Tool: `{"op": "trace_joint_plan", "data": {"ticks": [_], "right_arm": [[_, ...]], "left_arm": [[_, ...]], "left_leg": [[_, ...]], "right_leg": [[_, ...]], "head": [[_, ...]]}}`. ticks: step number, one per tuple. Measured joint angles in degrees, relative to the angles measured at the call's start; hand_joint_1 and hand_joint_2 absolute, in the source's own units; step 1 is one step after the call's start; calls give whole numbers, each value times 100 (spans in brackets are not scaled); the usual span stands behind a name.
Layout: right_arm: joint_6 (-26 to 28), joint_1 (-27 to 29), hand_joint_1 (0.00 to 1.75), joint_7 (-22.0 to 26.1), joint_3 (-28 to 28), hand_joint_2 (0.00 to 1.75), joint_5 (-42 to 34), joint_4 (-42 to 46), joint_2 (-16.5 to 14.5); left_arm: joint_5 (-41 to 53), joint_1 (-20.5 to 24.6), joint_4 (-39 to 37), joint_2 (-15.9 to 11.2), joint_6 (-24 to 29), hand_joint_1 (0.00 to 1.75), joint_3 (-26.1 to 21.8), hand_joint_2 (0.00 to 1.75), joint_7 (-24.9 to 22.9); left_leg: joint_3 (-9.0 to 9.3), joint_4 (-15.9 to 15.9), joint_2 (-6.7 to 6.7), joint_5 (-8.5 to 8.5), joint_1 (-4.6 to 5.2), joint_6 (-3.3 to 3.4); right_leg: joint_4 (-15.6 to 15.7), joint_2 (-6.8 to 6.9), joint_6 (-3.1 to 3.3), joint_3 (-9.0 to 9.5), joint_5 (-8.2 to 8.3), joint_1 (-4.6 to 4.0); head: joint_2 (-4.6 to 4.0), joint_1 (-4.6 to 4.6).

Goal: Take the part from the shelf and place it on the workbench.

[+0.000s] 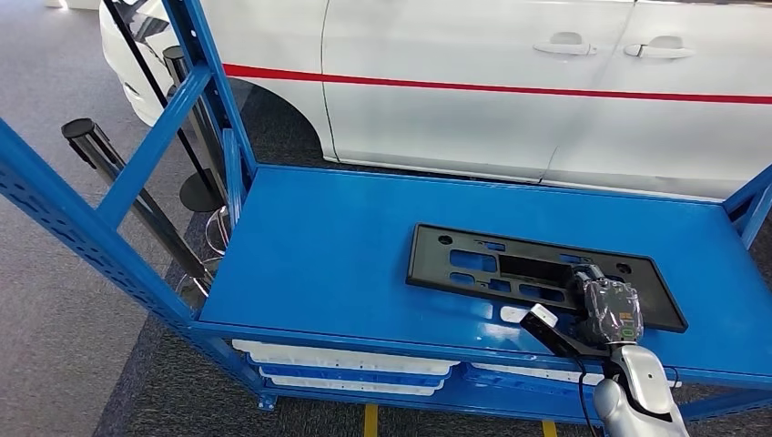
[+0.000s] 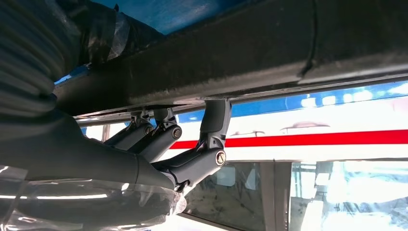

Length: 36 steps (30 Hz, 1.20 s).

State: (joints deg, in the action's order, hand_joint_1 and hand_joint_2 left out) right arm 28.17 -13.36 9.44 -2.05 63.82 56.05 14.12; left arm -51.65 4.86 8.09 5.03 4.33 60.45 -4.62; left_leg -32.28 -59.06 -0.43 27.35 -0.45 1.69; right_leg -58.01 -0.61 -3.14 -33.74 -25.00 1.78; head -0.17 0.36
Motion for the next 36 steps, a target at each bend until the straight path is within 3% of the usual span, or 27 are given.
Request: {"op": "trace_joint_plan", "data": {"ticks": [1,4,5,8,15,20,22,24,26,29,30,31,32,34,36], "right_arm": [[0,-1,175,0,0,175,0,-7,0],[1,-1,175,6,0,175,-2,-27,0],[1,-2,175,12,0,175,-6,-33,0],[1,-6,175,51,0,175,-46,-44,0],[0,-22,175,275,28,175,-347,-44,43],[-76,331,175,856,312,175,-1248,762,459],[-323,400,175,857,520,175,-1426,1345,614],[-510,395,175,863,715,175,-1500,1871,724],[-563,378,175,924,826,175,-1516,2266,782],[-371,394,175,1036,829,175,-1220,2727,766],[-255,415,175,992,776,175,-984,2906,733],[-138,439,175,891,689,175,-709,3095,690],[-33,456,175,749,568,175,-452,3281,648],[150,479,175,486,316,175,-102,3588,583],[314,514,175,310,124,175,19,3826,548]], "left_arm": [[0,7,0,-3,-1,0,-1,175,1],[-8,25,0,-8,-13,0,-3,44,5],[-16,26,0,-8,-27,0,-3,44,8],[-75,17,0,-12,-80,0,-9,175,40],[-104,60,0,-30,-101,0,-27,175,49],[-116,73,0,-10,122,0,-19,175,50],[-142,79,0,-5,195,0,-19,175,36],[-169,90,0,3,228,0,-18,175,11],[-212,97,0,19,246,0,-17,175,2],[-385,77,0,23,274,0,-24,175,13],[-448,63,0,11,267,0,-30,175,18],[-494,53,0,-4,245,0,-36,175,21],[-519,45,0,-21,213,0,-42,175,25],[-552,44,-2,-66,151,0,-51,175,27],[-582,46,-5,-113,110,0,-56,175,26]], "left_leg": [[0,0,0,0,0,0],[1,0,0,1,0,0],[2,0,1,1,0,0],[2,0,1,1,0,0],[8,0,0,2,1,1],[-31,-1,-31,-3,19,11],[-58,-9,-25,0,52,40],[-11,83,-2,-58,57,113],[76,240,28,-166,17,182],[65,276,43,-215,4,206],[44,257,43,-210,2,198],[25,231,42,-201,-4,183],[8,191,40,-182,-19,155],[-43,71,25,-127,-44,63],[-121,-59,0,-94,-33,-34]], "right_leg": [[0,0,0,1,0,0],[0,-1,0,1,-1,0],[0,-1,0,2,-1,0],[0,-1,0,1,-1,0],[2,0,0,2,-1,1],[-2,35,-8,-12,3,18],[32,25,-45,-18,30,42],[87,20,-95,11,47,56],[-105,36,-86,-48,-150,43],[-1128,46,-61,-470,-733,39],[-1387,48,-71,-575,-814,48],[-1456,53,-84,-590,-788,64],[-1264,59,-104,-474,-641,89],[-570,57,-148,-107,-341,136],[-220,29,-99,41,-248,134]], "head": [[0,-1],[0,-1],[0,-1],[0,-1],[0,-1],[0,0],[0,-1],[0,-1],[0,3],[0,4],[0,3],[0,2],[0,3],[0,6],[0,2]]}}
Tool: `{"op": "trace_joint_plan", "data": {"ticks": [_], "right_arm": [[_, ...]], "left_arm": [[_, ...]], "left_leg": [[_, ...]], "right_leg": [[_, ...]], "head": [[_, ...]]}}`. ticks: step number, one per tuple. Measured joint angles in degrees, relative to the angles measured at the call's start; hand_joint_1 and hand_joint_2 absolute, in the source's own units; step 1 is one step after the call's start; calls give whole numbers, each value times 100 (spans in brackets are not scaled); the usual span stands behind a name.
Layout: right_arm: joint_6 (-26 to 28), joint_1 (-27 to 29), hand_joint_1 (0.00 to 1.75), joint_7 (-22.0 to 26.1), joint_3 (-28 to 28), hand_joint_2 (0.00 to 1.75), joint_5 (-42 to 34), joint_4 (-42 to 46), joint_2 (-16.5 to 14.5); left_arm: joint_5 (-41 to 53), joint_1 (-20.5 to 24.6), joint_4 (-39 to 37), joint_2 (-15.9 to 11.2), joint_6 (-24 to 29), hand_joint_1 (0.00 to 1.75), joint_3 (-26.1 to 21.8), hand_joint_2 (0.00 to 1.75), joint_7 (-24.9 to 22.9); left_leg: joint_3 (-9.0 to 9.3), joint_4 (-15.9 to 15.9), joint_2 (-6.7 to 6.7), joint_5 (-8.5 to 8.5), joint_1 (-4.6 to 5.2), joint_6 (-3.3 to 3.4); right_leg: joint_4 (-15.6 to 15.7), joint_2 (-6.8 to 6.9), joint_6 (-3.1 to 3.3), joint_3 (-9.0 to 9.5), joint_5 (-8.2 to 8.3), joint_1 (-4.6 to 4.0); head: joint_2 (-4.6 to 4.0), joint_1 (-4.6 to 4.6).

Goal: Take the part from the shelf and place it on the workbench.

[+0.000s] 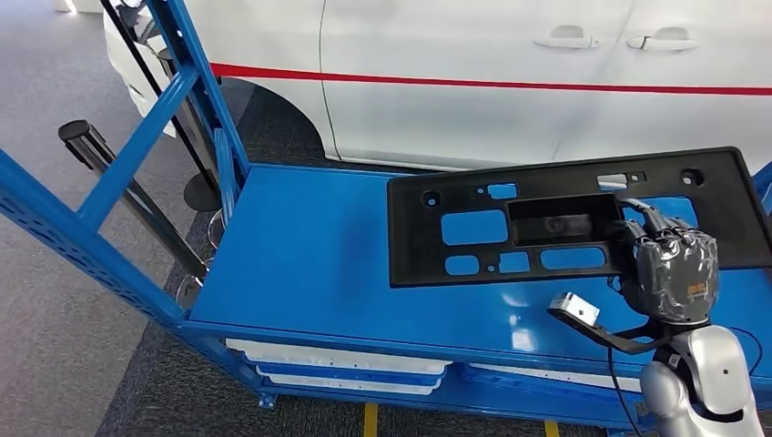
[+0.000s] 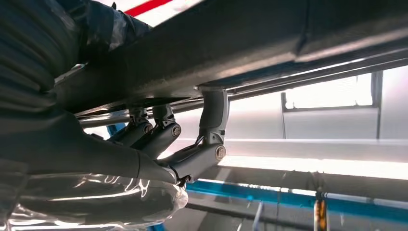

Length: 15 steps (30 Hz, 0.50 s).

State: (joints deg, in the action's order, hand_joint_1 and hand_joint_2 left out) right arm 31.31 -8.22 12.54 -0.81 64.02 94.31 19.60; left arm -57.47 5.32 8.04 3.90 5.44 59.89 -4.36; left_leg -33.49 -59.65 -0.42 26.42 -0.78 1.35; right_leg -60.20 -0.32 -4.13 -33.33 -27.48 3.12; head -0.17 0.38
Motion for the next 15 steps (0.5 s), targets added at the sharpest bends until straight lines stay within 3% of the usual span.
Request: {"op": "trace_joint_plan", "data": {"ticks": [4,5,7,9,10,11,12,14,15], "right_arm": [[174,79,175,-99,-147,175,-50,287,-6],[193,92,175,-98,-160,175,-89,339,0],[203,118,175,-94,-179,175,-160,435,17],[170,134,175,-93,-188,175,-197,482,30],[145,137,175,-93,-196,175,-207,489,33],[124,136,175,-93,-204,175,-210,490,34],[107,136,175,-94,-213,175,-212,490,35],[94,132,175,-96,-223,175,-211,494,42],[88,129,175,-99,-228,175,-206,497,46]], "left_arm": [[-3,-3,-2,-55,-48,0,-6,175,-1],[3,-2,-2,-66,-54,0,-7,175,-3],[14,9,-2,-83,-63,0,-7,175,-8],[16,30,-2,-94,-68,0,-7,175,-15],[16,40,-2,-96,-69,0,-7,175,-21],[17,44,-2,-97,-70,0,-7,175,-30],[22,43,-2,-97,-70,0,-5,175,-41],[39,22,-2,-96,-69,0,7,175,-74],[46,5,-2,-95,-69,0,15,175,-94]], "left_leg": [[-88,-42,-14,6,-9,-126],[-131,-140,-8,122,-20,-146],[-297,-659,9,561,-24,-168],[-478,-1390,11,1007,-18,-167],[-476,-1599,11,1113,-15,-154],[-355,-1565,11,1105,-10,-131],[-136,-1327,12,1019,-4,-99],[470,-427,11,790,21,-20],[663,-83,10,714,39,-1]], "right_leg": [[-43,10,210,-107,59,-43],[-33,22,268,-136,94,-42],[-21,41,356,-223,172,-57],[-22,52,393,-339,260,-91],[-23,55,398,-402,311,-111],[-23,57,398,-463,361,-129],[-24,55,394,-517,411,-143],[-26,48,361,-609,519,-168],[-20,44,333,-638,573,-174]], "head": [[0,-6],[0,-6],[0,-6],[0,-6],[0,-5],[0,-6],[0,-6],[0,-5],[0,-3]]}}
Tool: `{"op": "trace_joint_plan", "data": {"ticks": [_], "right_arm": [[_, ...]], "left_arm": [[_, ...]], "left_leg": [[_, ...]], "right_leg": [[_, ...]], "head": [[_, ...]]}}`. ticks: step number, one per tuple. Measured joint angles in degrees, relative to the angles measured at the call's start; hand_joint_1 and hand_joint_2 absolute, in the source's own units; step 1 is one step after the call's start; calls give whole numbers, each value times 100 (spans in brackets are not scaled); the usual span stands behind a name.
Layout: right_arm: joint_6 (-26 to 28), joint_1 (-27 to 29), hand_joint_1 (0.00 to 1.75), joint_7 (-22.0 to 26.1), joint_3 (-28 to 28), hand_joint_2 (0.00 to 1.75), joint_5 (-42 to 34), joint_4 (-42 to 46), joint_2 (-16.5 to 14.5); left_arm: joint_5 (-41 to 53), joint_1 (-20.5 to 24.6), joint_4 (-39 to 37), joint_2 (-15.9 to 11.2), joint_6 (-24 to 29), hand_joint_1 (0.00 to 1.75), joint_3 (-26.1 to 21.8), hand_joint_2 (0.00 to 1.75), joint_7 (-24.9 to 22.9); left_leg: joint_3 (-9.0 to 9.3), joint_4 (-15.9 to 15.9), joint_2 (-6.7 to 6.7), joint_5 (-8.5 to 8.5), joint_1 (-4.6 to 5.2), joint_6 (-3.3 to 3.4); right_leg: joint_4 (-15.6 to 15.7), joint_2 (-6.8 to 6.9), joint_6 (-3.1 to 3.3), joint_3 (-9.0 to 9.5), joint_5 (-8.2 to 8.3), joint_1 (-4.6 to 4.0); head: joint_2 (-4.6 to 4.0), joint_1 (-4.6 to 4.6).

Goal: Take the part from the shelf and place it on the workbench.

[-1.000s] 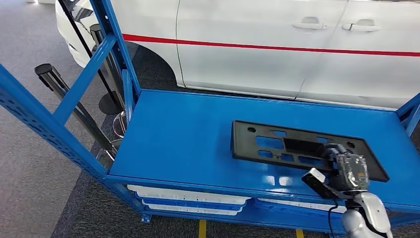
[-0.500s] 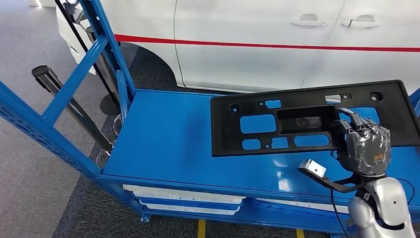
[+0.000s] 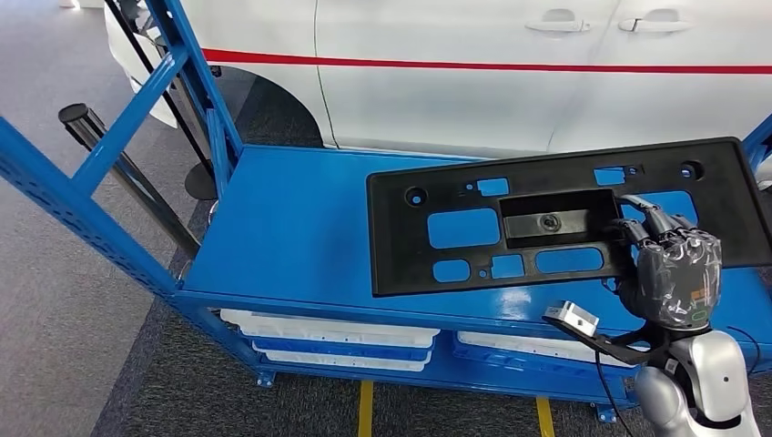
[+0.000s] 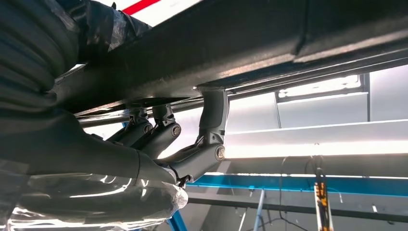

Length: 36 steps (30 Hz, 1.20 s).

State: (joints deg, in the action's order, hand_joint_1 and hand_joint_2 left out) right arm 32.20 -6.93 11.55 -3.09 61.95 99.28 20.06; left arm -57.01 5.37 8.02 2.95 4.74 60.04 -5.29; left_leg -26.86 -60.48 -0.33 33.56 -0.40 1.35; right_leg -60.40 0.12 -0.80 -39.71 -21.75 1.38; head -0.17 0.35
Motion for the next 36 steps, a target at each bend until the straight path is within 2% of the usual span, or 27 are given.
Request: {"op": "trace_joint_plan", "data": {"ticks": [1,4,5,6,7,9,10,11,12,14,16,17,19,20,21,23,24,25,26,27,28,29,30,32,33,35,36], "right_arm": [[-10,-5,175,-4,-5,175,7,2,3],[-83,-18,175,-25,-39,175,30,-1,22],[-113,-19,175,-37,-53,175,31,-3,38],[-141,-20,175,-50,-64,175,28,-6,56],[-165,-21,175,-60,-72,175,22,-10,73],[-198,-21,175,-69,-89,175,13,-23,91],[-205,-20,175,-71,-99,175,12,-34,95],[-208,-18,175,-72,-110,175,12,-45,96],[-213,-18,175,-73,-117,175,10,-53,96],[-243,-29,175,-75,-126,175,-3,-59,98],[-307,-62,175,-78,-136,175,-21,-57,110],[-345,-83,175,-86,-141,175,-28,-56,117],[-427,-125,175,-117,-151,175,-37,-57,125],[-469,-155,175,-136,-160,175,-40,-59,125],[-508,-184,175,-153,-173,175,-42,-62,125],[-573,-235,175,-178,-201,175,-46,-71,124],[-602,-254,175,-197,-215,175,-49,-81,123],[-636,-271,175,-217,-231,175,-54,-95,122],[-671,-289,175,-239,-246,175,-61,-112,122],[-700,-307,175,-259,-262,175,-70,-131,122],[-721,-324,175,-273,-273,175,-77,-147,123],[-732,-343,175,-284,-279,175,-83,-160,124],[-737,-363,175,-295,-284,175,-86,-169,124],[-740,-408,175,-310,-290,175,-89,-187,125],[-743,-429,175,-314,-293,175,-91,-200,125],[-755,-461,175,-324,-310,175,-98,-244,125],[-767,-473,175,-330,-321,175,-105,-275,125]], "left_arm": [[5,-16,0,3,-2,0,9,175,-22],[8,-41,0,15,-12,0,37,175,-95],[8,-35,0,24,-13,0,46,175,-115],[7,-29,0,32,-13,0,52,175,-127],[5,-20,0,44,-12,0,57,175,-132],[4,-5,0,63,-11,0,58,175,-133],[4,1,0,71,-11,0,59,175,-133],[2,8,0,76,-11,0,59,175,-133],[1,15,0,81,-11,0,59,175,-133],[-4,38,0,95,-10,0,59,175,-133],[-17,65,0,122,-7,0,59,175,-132],[-28,73,0,134,-4,0,59,175,-132],[-49,76,-2,143,3,0,59,175,-130],[-55,77,-5,145,8,0,59,175,-127],[-63,79,-8,149,11,0,59,175,-122],[-75,90,-11,154,19,0,59,175,-101],[-79,95,-11,156,22,0,59,175,-81],[-80,98,-11,157,26,0,60,175,-59],[-78,98,-11,157,28,0,61,175,-38],[-75,95,-11,158,28,0,65,175,-22],[-69,90,-11,163,28,0,73,175,-14],[-63,80,-11,174,28,0,87,175,-11],[-57,63,-11,187,27,0,105,175,-9],[-50,7,-13,211,23,0,144,175,9],[-50,-16,-16,215,20,0,156,175,24],[-55,-33,-24,231,11,0,175,175,53],[-64,-31,-31,239,8,0,182,175,64]], "left_leg": [[102,218,-1,-47,19,13],[3,277,-3,-212,52,69],[-49,298,2,-297,48,107],[-116,322,11,-388,38,147],[-195,335,24,-471,32,179],[-378,326,42,-618,54,221],[-474,315,48,-687,69,228],[-572,296,53,-751,85,230],[-669,270,54,-805,97,228],[-823,210,53,-891,114,216],[-902,173,48,-965,137,177],[-914,172,47,-1006,141,149],[-932,193,46,-1099,151,84],[-968,166,35,-1071,154,51],[-1023,74,23,-943,155,17],[-1161,-398,4,-400,129,-56],[-1213,-748,3,-119,109,-90],[-1231,-1078,4,52,91,-120],[-1201,-1307,5,90,72,-145],[-1092,-1355,5,-10,53,-165],[-901,-1208,4,-174,33,-182],[-624,-870,-19,-292,8,-198],[-319,-451,-65,-320,-6,-209],[66,180,-154,-199,-3,-162],[104,287,-167,-158,19,-119],[15,311,-111,-242,29,1],[-46,314,-68,-307,32,68]], "right_leg": [[14,1,-38,-19,58,-3],[132,18,-171,-25,232,17],[130,18,-202,-51,184,27],[32,16,-223,-110,13,35],[-196,14,-237,-195,-271,41],[-938,9,-267,-373,-856,38],[-1281,9,-278,-404,-983,34],[-1481,8,-278,-358,-967,29],[-1478,8,-266,-207,-848,20],[-884,8,-198,377,-653,-14],[-90,12,-107,953,-753,-59],[144,15,-68,1095,-828,-81],[258,23,-1,1097,-780,-86],[293,37,42,1053,-717,-65],[317,51,90,987,-638,-40],[345,78,146,830,-483,-9],[341,81,152,742,-411,-7],[331,84,143,650,-342,-7],[316,85,130,556,-276,-3],[292,85,110,457,-214,5],[261,80,84,359,-158,16],[218,70,49,264,-107,28],[172,54,9,178,-61,35],[118,17,-72,75,43,33],[129,0,-110,55,107,31],[170,-27,-180,22,189,43],[116,-30,-205,-25,85,54]], "head": [[0,1],[0,2],[0,3],[0,4],[0,5],[0,7],[0,7],[0,5],[0,5],[0,4],[0,3],[0,3],[0,4],[0,4],[0,-1],[0,-14],[0,-18],[0,-20],[0,-19],[0,-19],[0,-19],[0,-20],[0,-20],[0,-17],[0,-16],[0,-11],[0,-9]]}}
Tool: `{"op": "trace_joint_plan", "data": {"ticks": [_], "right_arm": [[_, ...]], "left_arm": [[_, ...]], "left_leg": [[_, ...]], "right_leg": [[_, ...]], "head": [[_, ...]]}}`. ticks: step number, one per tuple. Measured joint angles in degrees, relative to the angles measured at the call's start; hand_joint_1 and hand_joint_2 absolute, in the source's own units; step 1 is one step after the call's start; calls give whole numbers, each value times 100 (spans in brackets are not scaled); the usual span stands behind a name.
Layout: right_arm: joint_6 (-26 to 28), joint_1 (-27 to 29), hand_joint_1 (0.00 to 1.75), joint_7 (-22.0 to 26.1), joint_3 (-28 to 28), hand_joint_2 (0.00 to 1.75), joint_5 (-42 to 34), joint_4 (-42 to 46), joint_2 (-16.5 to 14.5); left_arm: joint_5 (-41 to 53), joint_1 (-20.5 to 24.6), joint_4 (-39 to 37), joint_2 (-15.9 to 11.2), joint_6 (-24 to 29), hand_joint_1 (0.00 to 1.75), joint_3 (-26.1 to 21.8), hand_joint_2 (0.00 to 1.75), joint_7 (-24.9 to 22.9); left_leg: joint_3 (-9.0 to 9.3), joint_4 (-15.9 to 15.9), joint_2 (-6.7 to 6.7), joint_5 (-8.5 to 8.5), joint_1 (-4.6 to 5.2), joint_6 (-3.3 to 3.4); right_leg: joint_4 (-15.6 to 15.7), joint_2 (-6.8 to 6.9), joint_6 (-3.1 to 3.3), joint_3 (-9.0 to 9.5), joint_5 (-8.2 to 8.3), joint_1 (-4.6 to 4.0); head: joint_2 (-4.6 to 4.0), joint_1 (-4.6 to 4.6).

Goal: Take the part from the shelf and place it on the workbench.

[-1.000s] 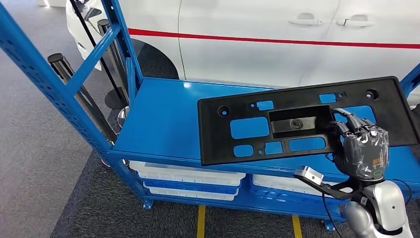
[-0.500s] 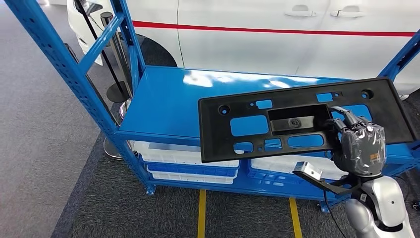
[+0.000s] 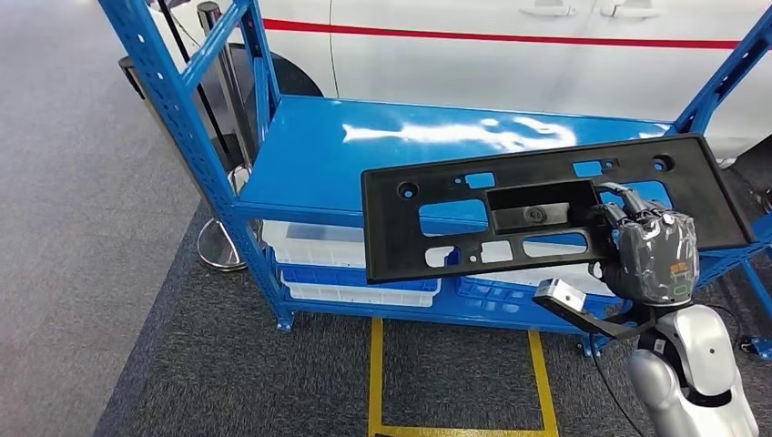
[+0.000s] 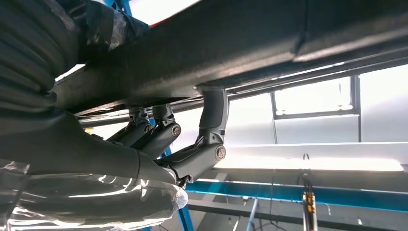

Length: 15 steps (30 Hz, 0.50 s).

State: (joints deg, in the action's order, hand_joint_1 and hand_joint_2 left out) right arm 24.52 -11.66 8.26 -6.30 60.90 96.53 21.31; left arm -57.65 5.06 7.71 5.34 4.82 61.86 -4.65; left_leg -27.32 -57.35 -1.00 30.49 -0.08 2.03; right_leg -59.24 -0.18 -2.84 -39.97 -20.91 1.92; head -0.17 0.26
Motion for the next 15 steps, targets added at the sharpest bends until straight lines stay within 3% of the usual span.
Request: {"op": "trace_joint_plan", "data": {"ticks": [1,2,3,4,5,6,7,8,10,11,13,15], "right_arm": [[-14,-9,175,-8,-10,175,-7,-32,0],[-29,-21,175,-14,-16,175,-12,-67,0],[-42,-32,175,-20,-19,175,-16,-97,0],[-48,-40,175,-24,-21,175,-19,-124,0],[-51,-46,175,-26,-26,175,-20,-152,0],[-51,-46,175,-27,-33,175,-22,-175,0],[-52,-48,175,-28,-43,175,-24,-198,0],[-52,-52,175,-28,-53,175,-25,-219,0],[-55,-86,175,-28,-72,175,-32,-242,1],[-57,-108,175,-28,-81,175,-40,-250,2],[-66,-148,175,-30,-103,175,-71,-275,5],[-80,-170,175,-32,-126,175,-104,-331,7]], "left_arm": [[-12,1,-6,8,-2,0,7,175,9],[-24,8,-14,12,-3,0,11,175,16],[-33,12,-21,15,-4,0,13,175,22],[-39,18,-27,15,-4,0,13,175,26],[-41,26,-33,15,-5,0,13,175,28],[-44,32,-37,15,-5,0,13,175,31],[-47,40,-39,15,-5,0,13,175,34],[-50,50,-41,15,-6,0,13,175,37],[-61,65,-43,21,-9,0,13,175,37],[-76,69,-46,24,-11,0,13,175,30],[-114,72,-62,28,-14,0,13,175,7],[-153,75,-94,24,-16,0,14,175,-26]], "left_leg": [[-72,11,46,-74,-3,61],[-156,10,95,-147,5,106],[-241,6,137,-216,20,136],[-326,-1,181,-283,38,152],[-419,-14,226,-349,60,164],[-507,-31,270,-402,80,170],[-598,-54,317,-452,100,173],[-676,-78,360,-495,118,173],[-773,-116,442,-567,156,151],[-788,-117,488,-607,169,131],[-789,-93,591,-692,173,80],[-821,-129,544,-636,165,3]], "right_leg": [[-159,3,-17,-70,-218,7],[-465,13,-28,-164,-540,11],[-838,21,-41,-259,-846,7],[-1223,22,-52,-328,-1044,2],[-1532,22,-54,-345,-1096,-7],[-1662,24,-45,-279,-1012,-15],[-1598,39,-21,-102,-860,-30],[-1332,86,15,178,-721,-49],[-456,306,117,845,-760,-124],[-118,396,165,1059,-838,-161],[176,416,245,1167,-887,-205],[230,325,322,1082,-746,-173]], "head": [[0,3],[0,4],[0,6],[0,5],[0,5],[0,4],[0,4],[0,4],[0,1],[0,0],[0,1],[0,3]]}}
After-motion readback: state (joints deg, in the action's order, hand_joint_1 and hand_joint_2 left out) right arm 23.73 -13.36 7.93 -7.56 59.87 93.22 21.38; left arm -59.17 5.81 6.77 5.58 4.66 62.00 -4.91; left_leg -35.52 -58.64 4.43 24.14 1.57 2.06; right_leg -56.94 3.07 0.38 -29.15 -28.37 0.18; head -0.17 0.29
